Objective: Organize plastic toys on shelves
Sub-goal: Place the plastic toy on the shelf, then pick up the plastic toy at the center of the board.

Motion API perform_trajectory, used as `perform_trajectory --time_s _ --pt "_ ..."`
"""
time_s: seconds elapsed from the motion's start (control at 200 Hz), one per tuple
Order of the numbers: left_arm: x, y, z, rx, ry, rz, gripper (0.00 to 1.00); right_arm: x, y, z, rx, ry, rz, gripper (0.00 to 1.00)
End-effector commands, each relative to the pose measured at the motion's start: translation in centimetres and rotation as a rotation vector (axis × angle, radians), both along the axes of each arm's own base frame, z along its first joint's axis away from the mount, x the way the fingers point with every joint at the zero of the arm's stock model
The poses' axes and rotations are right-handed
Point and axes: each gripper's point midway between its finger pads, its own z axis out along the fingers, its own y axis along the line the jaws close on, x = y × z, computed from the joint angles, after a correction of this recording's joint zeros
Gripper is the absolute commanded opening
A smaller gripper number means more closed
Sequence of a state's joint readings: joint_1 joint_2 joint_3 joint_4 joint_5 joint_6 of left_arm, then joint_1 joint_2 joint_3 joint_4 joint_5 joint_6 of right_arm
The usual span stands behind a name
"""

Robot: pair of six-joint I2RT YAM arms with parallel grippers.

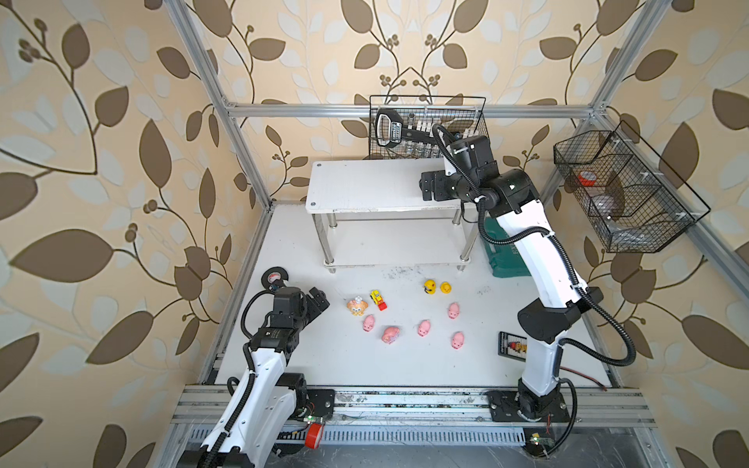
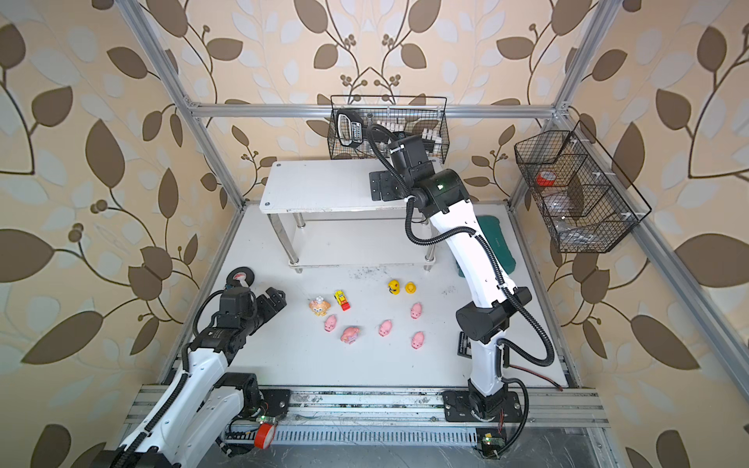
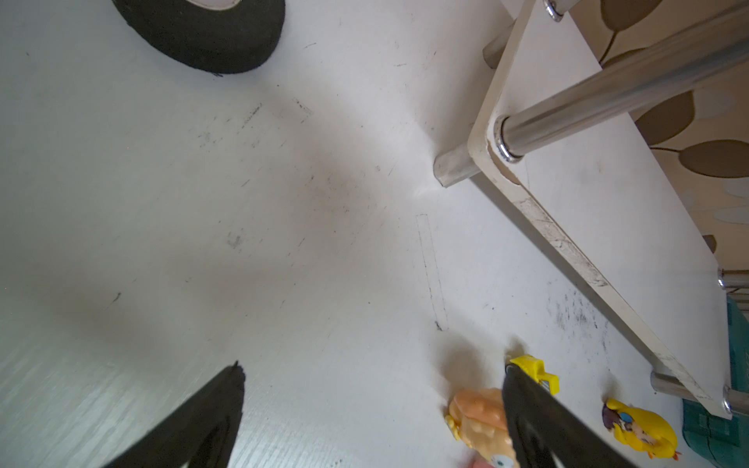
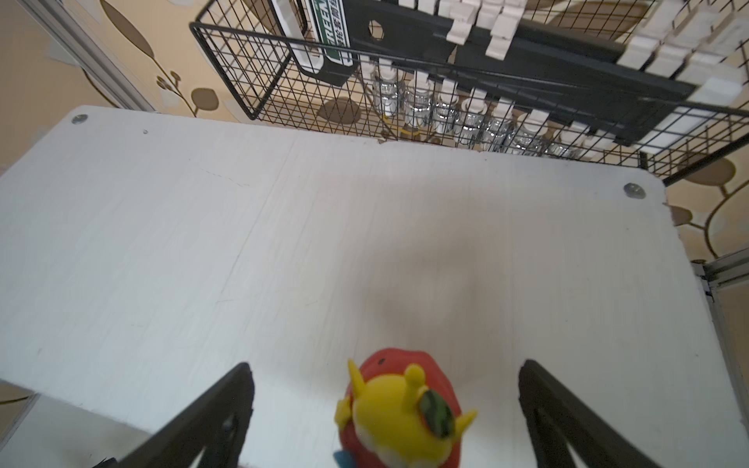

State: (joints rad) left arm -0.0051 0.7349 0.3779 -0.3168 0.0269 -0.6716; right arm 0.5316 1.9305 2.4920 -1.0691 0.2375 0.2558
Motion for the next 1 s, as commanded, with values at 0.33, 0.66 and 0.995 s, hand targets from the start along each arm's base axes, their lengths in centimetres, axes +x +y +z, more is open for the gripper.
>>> perform_trajectory --time_s 0.33,0.66,0.995 --pt "0.3 0.0 0.2 0.007 -0.012 -0.009 0.99 -10.6 -4.2 9.0 0.213 -0.353 0.094 0.98" --pt "0.4 -0.1 0.1 -0.001 -0.01 -0.014 0.99 -18.0 -10.0 -8.5 0.268 -0.138 -0.052 0.82" --pt "0.4 -0.1 0.0 0.001 -0.001 -0.011 0.99 -19.6 -8.9 -24.2 0.333 0.125 -0.093 0.63"
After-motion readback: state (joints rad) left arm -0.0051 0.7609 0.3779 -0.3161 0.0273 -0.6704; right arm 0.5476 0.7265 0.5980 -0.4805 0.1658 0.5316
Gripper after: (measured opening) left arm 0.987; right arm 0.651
